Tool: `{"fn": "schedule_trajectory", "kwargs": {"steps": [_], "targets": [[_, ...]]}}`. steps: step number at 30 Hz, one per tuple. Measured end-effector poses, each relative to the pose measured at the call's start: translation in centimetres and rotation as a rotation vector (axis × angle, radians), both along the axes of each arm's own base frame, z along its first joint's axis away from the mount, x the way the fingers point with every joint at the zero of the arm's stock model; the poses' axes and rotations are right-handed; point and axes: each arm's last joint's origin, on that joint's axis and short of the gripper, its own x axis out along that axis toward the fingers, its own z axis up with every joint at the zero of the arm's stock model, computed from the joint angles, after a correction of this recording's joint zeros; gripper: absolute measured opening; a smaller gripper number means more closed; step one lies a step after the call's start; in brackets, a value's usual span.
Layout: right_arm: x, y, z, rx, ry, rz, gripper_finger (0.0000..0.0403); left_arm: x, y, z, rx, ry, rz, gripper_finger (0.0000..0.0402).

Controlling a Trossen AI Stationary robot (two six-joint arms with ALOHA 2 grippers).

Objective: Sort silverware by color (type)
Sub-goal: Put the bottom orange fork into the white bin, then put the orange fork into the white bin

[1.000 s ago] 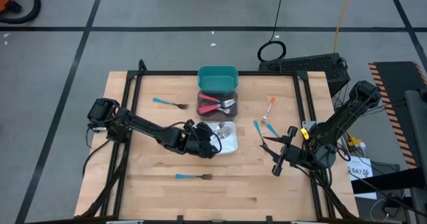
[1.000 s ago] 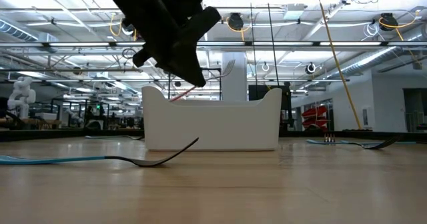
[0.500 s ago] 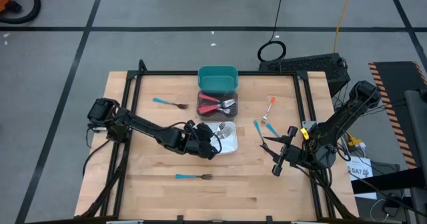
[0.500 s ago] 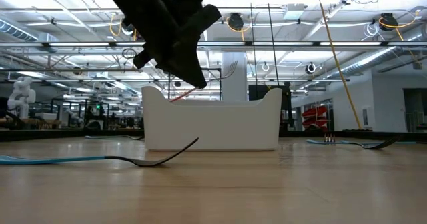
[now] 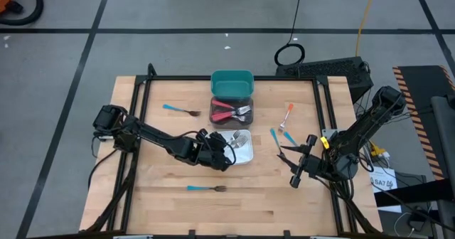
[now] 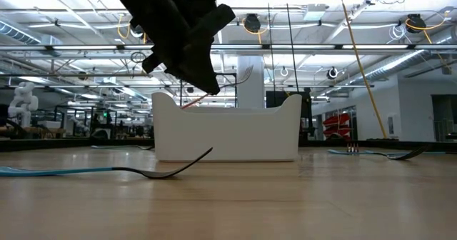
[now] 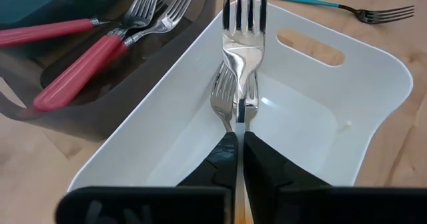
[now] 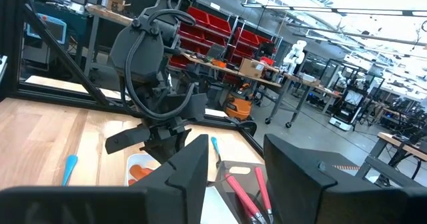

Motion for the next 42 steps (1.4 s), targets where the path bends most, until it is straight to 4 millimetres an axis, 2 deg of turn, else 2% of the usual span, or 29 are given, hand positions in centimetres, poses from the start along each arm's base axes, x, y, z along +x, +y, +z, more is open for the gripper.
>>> {"fn": "schedule_trajectory", "kwargs": {"steps": [7,17,22,27,32,38,42], "targets": [[0.0,0.0,0.0,-0.003,0.001,0.0,0.0141,0.0,0.0,0.0,0.001,0.0,0.0,0.0055],[0.0,0.0,-0.1,-0.011,0.01,-0.007,0.0141,0.0,0.1,0.1,0.022,-0.009,0.012,0.0058],[0.7,-0.9,-0.8,0.018,0.029,-0.111,0.0141,0.3,0.0,0.3,0.034,-0.03,-0.012,0.0058],[1.9,-2.8,-2.1,0.019,0.08,-0.207,0.0134,0.4,-0.1,0.3,0.055,-0.003,-0.09,0.0058],[3.7,-6.1,-3.1,0.041,0.196,-0.148,0.0115,0.4,-0.2,0.2,0.064,0.027,-0.151,0.0058],[4.5,-10.0,-2.0,0.079,0.351,-0.165,0.011,0.3,-0.4,0.2,0.069,0.047,-0.186,0.0058],[4.4,-12.1,-1.1,0.066,0.514,-0.189,0.011,0.3,-0.4,0.2,0.104,0.07,-0.227,0.0058]]}}
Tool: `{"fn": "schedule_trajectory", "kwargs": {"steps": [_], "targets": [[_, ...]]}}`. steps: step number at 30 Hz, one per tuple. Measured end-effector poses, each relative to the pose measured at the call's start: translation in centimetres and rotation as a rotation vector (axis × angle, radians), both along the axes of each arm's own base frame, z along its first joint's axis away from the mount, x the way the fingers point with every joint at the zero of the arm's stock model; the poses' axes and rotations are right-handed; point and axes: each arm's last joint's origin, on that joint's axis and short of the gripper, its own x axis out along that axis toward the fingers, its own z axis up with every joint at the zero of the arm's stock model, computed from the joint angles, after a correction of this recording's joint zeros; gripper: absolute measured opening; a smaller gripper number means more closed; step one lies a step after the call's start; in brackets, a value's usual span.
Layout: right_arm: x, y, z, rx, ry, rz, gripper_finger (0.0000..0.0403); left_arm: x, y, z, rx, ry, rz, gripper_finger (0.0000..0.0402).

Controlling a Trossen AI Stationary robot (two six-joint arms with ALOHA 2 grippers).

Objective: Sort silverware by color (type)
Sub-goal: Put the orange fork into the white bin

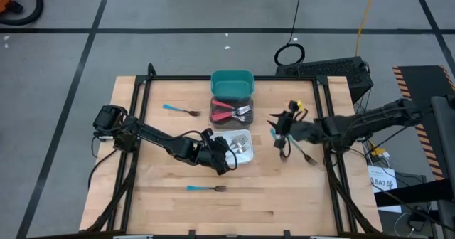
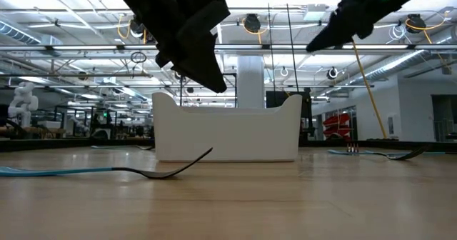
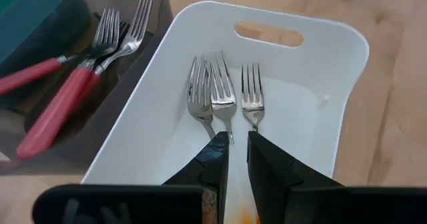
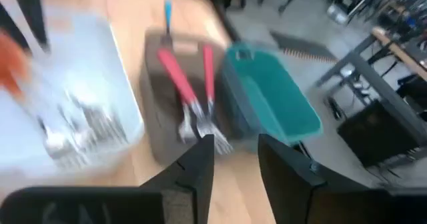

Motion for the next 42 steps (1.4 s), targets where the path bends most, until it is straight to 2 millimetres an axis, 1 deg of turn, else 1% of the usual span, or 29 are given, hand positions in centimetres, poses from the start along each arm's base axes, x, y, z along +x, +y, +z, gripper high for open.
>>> {"fn": "schedule_trajectory", "kwargs": {"steps": [4,7,10,14,23,30,36,42], "targets": [[-0.3,-1.7,0.1,-0.002,0.18,0.027,0.011,-0.1,0.0,0.0,0.068,0.046,-0.072,0.0058],[-0.6,-2.8,-0.5,0.011,0.306,0.022,0.011,-0.1,0.0,0.0,0.095,0.061,-0.103,0.0058],[-1.1,-3.7,-1.5,0.044,0.442,0.024,0.011,0.0,0.0,0.0,0.08,0.051,-0.087,0.0058],[-1.5,-4.3,-3.2,0.07,0.689,0.154,0.011,0.0,0.1,0.0,0.079,0.049,-0.085,0.0058],[-0.4,-6.1,-6.5,0.078,0.98,0.25,0.011,-0.2,-0.2,-0.1,0.085,0.065,-0.098,0.0058],[0.1,-7.4,-8.7,0.082,1.133,0.308,0.0116,-0.2,-0.2,-0.1,0.085,0.069,-0.097,0.0058],[0.9,-8.4,-9.6,0.032,1.156,0.374,0.0141,-0.2,-0.2,-0.1,0.083,0.067,-0.095,0.0058],[0.9,-9.5,-10.4,0.023,1.205,0.416,0.0138,-0.2,-0.2,-0.1,0.079,0.065,-0.089,0.0058]]}}
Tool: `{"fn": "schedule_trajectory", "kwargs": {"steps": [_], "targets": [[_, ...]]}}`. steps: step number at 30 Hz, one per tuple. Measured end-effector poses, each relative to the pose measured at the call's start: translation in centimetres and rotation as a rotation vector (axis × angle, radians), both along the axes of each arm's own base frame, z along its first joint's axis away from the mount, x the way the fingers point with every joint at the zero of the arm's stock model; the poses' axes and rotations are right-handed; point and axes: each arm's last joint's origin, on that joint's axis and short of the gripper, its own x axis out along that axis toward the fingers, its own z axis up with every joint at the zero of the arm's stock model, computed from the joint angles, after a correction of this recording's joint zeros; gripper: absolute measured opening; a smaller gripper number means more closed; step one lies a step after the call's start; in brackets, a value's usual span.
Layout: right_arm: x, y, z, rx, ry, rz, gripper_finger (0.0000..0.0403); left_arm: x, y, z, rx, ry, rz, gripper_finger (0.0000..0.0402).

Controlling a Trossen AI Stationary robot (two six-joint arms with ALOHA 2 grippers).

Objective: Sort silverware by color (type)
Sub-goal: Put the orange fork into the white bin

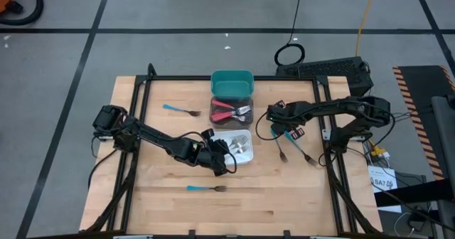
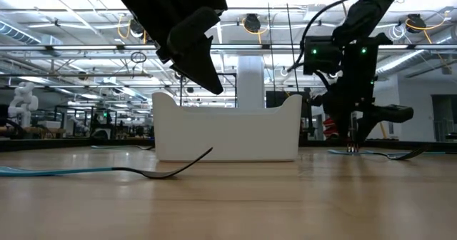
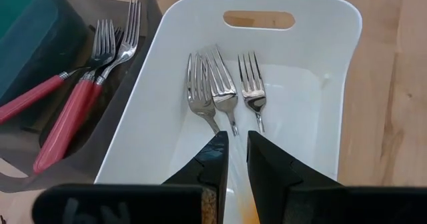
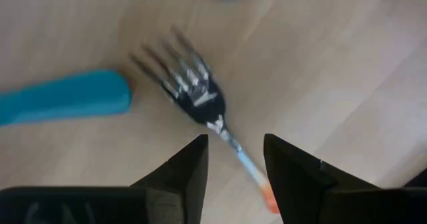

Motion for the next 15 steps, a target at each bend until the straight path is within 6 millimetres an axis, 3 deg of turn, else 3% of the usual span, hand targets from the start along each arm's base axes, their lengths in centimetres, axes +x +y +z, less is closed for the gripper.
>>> {"fn": "schedule_trajectory", "kwargs": {"steps": [9,15], "targets": [[-0.06,-1.01,-1.06,0.058,0.035,-0.022,0.0104,0.02,-0.01,0.02,-0.003,-0.004,0.003,0.0058],[-0.15,-0.91,-1.18,0.093,0.034,-0.021,0.0031,0.06,-0.02,0.05,-0.007,-0.011,0.006,0.0058]]}}
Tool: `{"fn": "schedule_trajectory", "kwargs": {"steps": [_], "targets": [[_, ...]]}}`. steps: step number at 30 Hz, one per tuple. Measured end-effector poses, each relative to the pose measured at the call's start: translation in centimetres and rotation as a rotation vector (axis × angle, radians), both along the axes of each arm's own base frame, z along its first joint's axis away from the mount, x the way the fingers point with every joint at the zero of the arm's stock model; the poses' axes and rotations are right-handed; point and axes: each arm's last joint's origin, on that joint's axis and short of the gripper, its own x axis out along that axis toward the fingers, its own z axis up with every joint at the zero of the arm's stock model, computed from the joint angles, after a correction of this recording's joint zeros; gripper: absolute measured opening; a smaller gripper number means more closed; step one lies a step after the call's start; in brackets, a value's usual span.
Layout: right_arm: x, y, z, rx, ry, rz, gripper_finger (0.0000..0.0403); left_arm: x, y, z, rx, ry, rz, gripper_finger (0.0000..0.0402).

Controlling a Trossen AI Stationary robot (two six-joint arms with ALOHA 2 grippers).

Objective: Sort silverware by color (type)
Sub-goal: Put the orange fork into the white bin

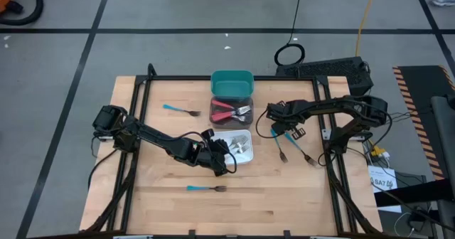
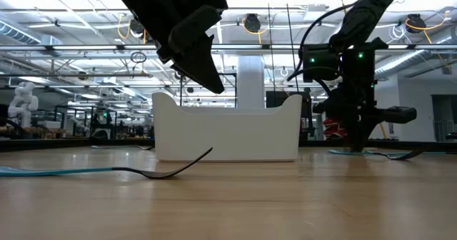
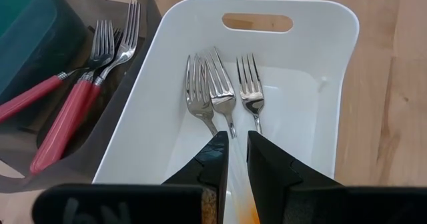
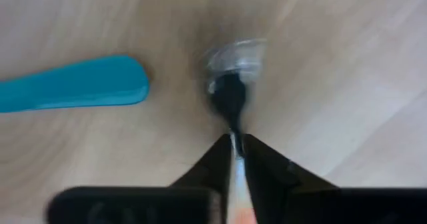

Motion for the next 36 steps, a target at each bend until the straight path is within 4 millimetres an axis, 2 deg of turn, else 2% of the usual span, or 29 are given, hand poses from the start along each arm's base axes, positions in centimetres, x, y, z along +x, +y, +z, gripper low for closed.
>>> {"fn": "schedule_trajectory", "kwargs": {"steps": [2,10,16,22,28,36], "targets": [[0.0,0.1,0.0,0.01,-0.004,-0.005,0.0011,0.0,0.0,0.0,-0.001,-0.001,0.001,0.0058],[0.2,1.5,0.6,-0.022,-0.055,-0.076,0.0005,0.1,0.0,0.1,-0.019,-0.025,0.015,0.0058],[0.0,3.1,2.6,-0.048,-0.176,-0.192,0.0003,0.4,-0.1,0.3,-0.029,-0.06,0.015,0.0058],[-0.6,4.9,4.9,-0.089,-0.355,-0.403,0.0002,0.4,-0.1,0.3,-0.03,-0.063,0.015,0.0058],[-0.8,7.6,7.0,-0.002,-0.584,-0.565,0.0001,0.6,-0.1,0.5,-0.038,-0.103,0.048,0.0058],[-0.2,13.1,10.6,0.072,-0.823,-0.623,0.0001,1.1,-0.2,1.0,-0.057,-0.181,0.065,0.0058]]}}
